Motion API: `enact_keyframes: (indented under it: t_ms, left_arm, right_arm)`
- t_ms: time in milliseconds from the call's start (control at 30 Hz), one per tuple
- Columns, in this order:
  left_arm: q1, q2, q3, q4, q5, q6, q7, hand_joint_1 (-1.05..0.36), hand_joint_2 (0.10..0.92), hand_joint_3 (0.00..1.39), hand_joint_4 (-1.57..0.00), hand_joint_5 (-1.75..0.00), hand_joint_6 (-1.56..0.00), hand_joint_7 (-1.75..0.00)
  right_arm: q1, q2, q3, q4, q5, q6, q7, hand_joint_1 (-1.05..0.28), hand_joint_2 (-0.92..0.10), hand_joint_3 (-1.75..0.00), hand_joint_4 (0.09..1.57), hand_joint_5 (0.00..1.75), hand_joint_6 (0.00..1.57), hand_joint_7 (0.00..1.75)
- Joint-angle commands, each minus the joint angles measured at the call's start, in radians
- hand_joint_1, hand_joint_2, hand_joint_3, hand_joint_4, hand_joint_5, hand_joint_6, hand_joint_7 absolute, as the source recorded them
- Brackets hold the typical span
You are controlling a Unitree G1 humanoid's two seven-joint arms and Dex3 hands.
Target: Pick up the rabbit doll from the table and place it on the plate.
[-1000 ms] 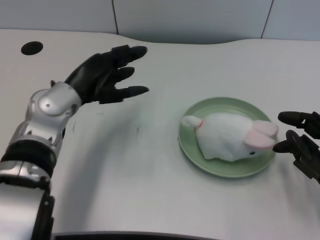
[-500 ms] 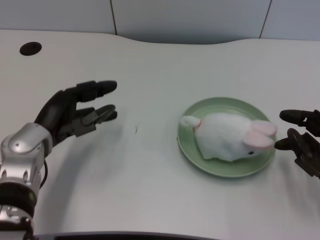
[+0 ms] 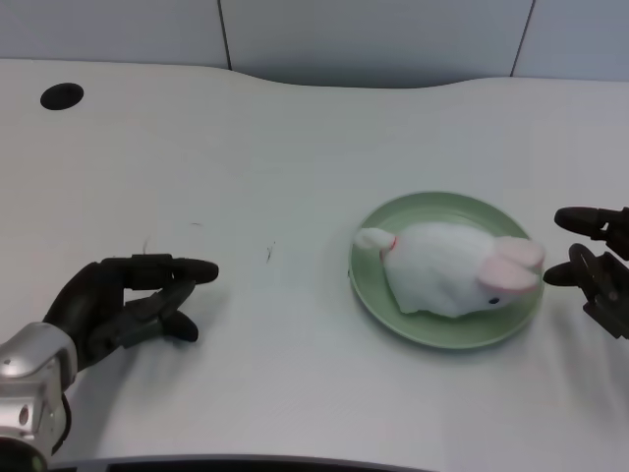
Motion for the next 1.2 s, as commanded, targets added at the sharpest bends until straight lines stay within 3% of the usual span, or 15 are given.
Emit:
enact_keyframes:
  t_ms: [33, 100, 200, 400, 467, 533, 667, 767, 867, 967, 1100, 1200]
  left_arm:
    - [0.032, 0.022, -0.009, -0.03, 0.002, 0.025, -0.022, -0.55, 0.921, 0.48, -0.63, -1.54, -0.89, -0.63]
    - [0.049, 0.027, -0.021, -0.051, 0.012, 0.033, -0.024, -0.55, 0.921, 0.49, -0.64, -1.56, -0.81, -0.87]
    - [0.057, 0.022, -0.025, -0.066, 0.009, 0.051, -0.017, -0.54, 0.921, 0.48, -0.65, -1.59, -0.71, -1.12]
    - [0.05, 0.013, -0.028, -0.07, 0.016, 0.069, 0.012, -0.49, 0.921, 0.49, -0.59, -1.67, -0.57, -1.35]
    - [0.043, 0.014, -0.034, -0.059, 0.027, 0.055, 0.022, -0.49, 0.921, 0.51, -0.58, -1.72, -0.54, -1.41]
    - [0.033, 0.012, -0.032, -0.043, 0.026, 0.048, 0.026, -0.49, 0.921, 0.52, -0.57, -1.74, -0.52, -1.44]
    - [0.017, 0.008, -0.018, -0.01, 0.006, 0.042, 0.009, -0.48, 0.921, 0.52, -0.56, -1.75, -0.51, -1.46]
    - [-0.01, 0.009, -0.029, 0.031, 0.028, 0.019, 0.029, -0.5, 0.921, 0.51, -0.59, -1.75, -0.52, -1.48]
    - [-0.023, 0.007, -0.026, 0.062, 0.029, 0.004, 0.032, -0.5, 0.921, 0.5, -0.61, -1.75, -0.54, -1.48]
    - [-0.021, 0.001, -0.016, 0.063, 0.017, 0.01, 0.033, -0.48, 0.921, 0.48, -0.61, -1.74, -0.54, -1.47]
    - [-0.015, 0.0, -0.013, 0.057, 0.013, 0.012, 0.036, -0.49, 0.921, 0.46, -0.62, -1.73, -0.56, -1.44]
    - [-0.011, 0.003, -0.017, 0.055, 0.017, -0.002, 0.029, -0.48, 0.921, 0.47, -0.62, -1.73, -0.56, -1.43]
  right_arm:
    - [-0.01, -0.018, -0.01, 0.02, -0.004, -0.012, -0.008, -0.31, -0.92, -0.48, 0.32, 1.36, 0.37, 0.9]
    - [-0.014, -0.019, -0.011, 0.021, -0.006, -0.003, -0.015, -0.31, -0.92, -0.48, 0.32, 1.36, 0.37, 0.89]
    - [-0.021, -0.02, -0.014, 0.032, -0.001, -0.008, -0.014, -0.31, -0.92, -0.47, 0.32, 1.35, 0.36, 0.89]
    - [-0.039, -0.027, -0.02, 0.056, 0.002, -0.01, -0.011, -0.3, -0.92, -0.48, 0.31, 1.35, 0.36, 0.88]
    - [-0.047, -0.029, -0.023, 0.065, -0.001, -0.003, -0.018, -0.3, -0.92, -0.48, 0.3, 1.35, 0.35, 0.87]
    - [-0.054, -0.03, -0.025, 0.071, -0.005, 0.003, -0.028, -0.3, -0.92, -0.49, 0.3, 1.35, 0.35, 0.87]
    - [-0.065, -0.029, -0.036, 0.092, 0.011, -0.001, -0.014, -0.29, -0.92, -0.49, 0.31, 1.35, 0.35, 0.85]
    - [-0.075, -0.034, -0.037, 0.117, -0.001, -0.021, -0.017, -0.27, -0.92, -0.51, 0.31, 1.34, 0.35, 0.85]
    - [-0.078, -0.033, -0.039, 0.12, 0.003, -0.021, -0.017, -0.28, -0.92, -0.51, 0.3, 1.34, 0.36, 0.85]
    - [-0.076, -0.03, -0.04, 0.121, 0.0, -0.035, -0.021, -0.28, -0.92, -0.51, 0.3, 1.35, 0.37, 0.85]
    - [-0.068, -0.028, -0.034, 0.104, -0.005, -0.025, -0.032, -0.28, -0.92, -0.51, 0.29, 1.34, 0.37, 0.86]
    - [-0.067, -0.032, -0.034, 0.099, 0.001, -0.011, -0.026, -0.29, -0.92, -0.51, 0.29, 1.34, 0.36, 0.85]
